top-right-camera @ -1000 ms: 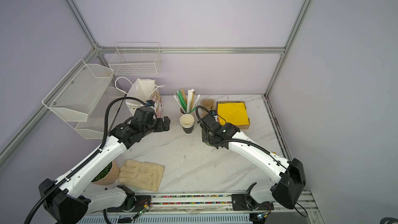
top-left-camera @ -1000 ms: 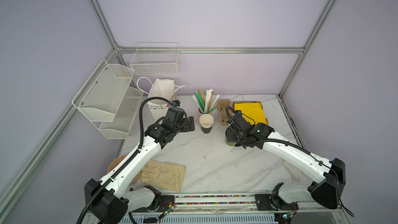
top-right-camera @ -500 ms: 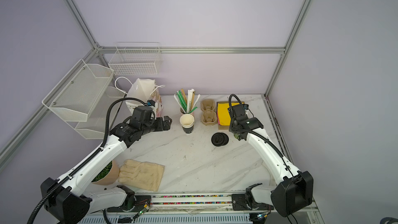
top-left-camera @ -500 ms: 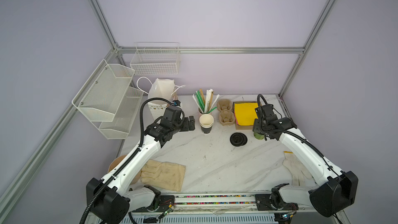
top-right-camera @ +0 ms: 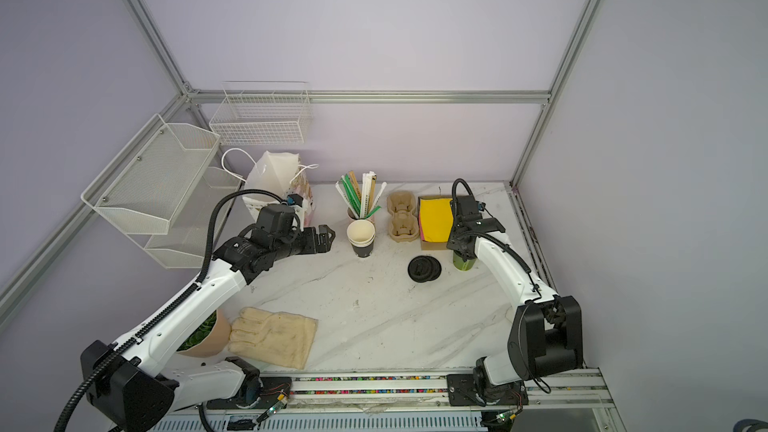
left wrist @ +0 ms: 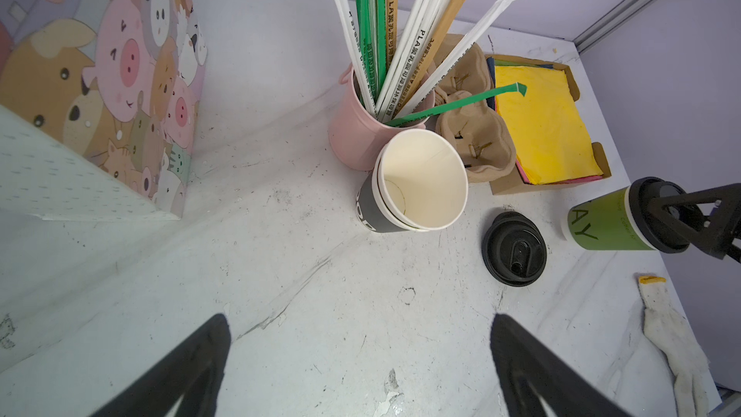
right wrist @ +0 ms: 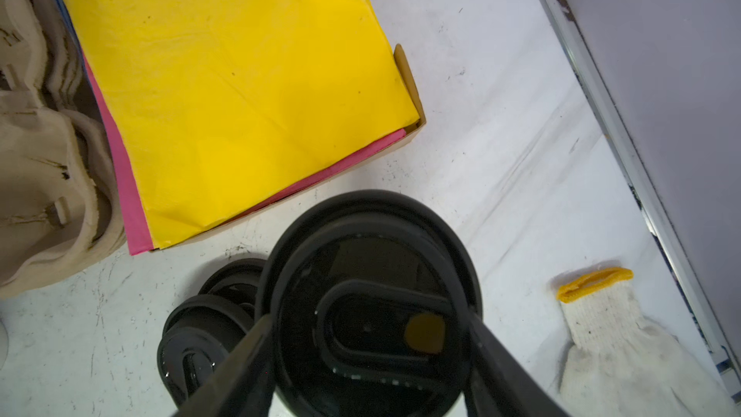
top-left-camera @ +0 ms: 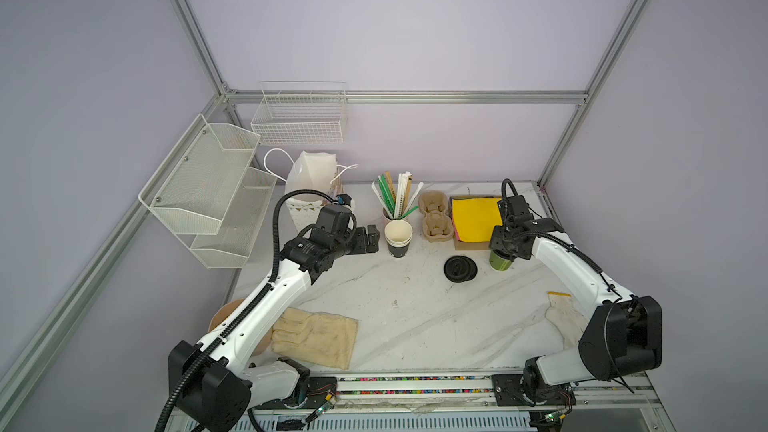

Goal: Pack a coffee takeout order
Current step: Place the coffee cup at the middle-right of the table.

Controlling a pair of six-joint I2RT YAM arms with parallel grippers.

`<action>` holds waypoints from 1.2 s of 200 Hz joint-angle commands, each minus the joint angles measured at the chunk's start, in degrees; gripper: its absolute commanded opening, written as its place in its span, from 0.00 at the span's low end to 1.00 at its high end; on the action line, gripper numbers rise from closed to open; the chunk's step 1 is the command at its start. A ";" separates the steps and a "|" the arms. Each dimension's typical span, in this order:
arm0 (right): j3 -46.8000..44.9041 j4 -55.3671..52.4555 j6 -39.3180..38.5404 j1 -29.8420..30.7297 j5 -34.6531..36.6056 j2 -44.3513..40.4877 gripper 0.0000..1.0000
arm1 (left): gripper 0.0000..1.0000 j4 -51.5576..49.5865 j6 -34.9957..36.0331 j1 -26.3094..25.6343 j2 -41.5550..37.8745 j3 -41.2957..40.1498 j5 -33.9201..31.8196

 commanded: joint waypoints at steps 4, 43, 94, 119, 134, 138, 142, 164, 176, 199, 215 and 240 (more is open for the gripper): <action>-0.83 2.52 2.27 -0.29 -0.03 0.10 0.68 | 1.00 1.78 0.75 0.45 -0.56 -1.75 1.15; -2.21 4.53 2.76 -0.61 2.72 0.04 0.69 | 1.00 1.69 0.83 0.44 -0.71 -1.90 1.23; -3.59 5.77 3.02 -0.79 0.94 1.14 0.69 | 1.00 1.69 1.01 0.44 -0.68 -1.98 1.37; -3.96 6.31 2.94 -0.85 1.43 1.42 0.70 | 1.00 1.74 1.10 0.45 -0.56 -1.99 1.24; -4.37 6.69 3.05 -0.85 1.32 1.94 0.72 | 1.00 1.75 1.10 0.45 -0.47 -1.95 1.26; -4.52 6.78 3.17 -0.91 1.27 1.96 0.72 | 1.00 1.70 1.10 0.45 -0.35 -1.98 1.24; -4.70 6.94 3.20 -0.85 1.13 1.97 0.72 | 1.00 1.69 1.10 0.41 -0.36 -1.94 1.24; -5.08 7.19 3.30 -0.84 1.38 1.52 0.73 | 1.00 1.70 1.19 0.41 -0.37 -2.03 1.14; -4.96 7.06 3.45 -0.85 1.94 1.01 0.74 | 1.00 1.76 1.19 0.41 -0.31 -2.07 1.12; -4.73 7.19 3.38 -0.85 2.43 0.45 0.76 | 1.00 1.66 1.19 0.45 0.05 -2.03 1.23; -4.49 7.46 3.37 -0.85 2.32 0.51 0.78 | 1.00 1.68 1.27 0.45 0.25 -1.95 1.21; -3.46 6.85 3.98 -0.86 3.00 0.42 0.80 | 1.00 1.75 1.36 0.38 0.26 -2.07 0.90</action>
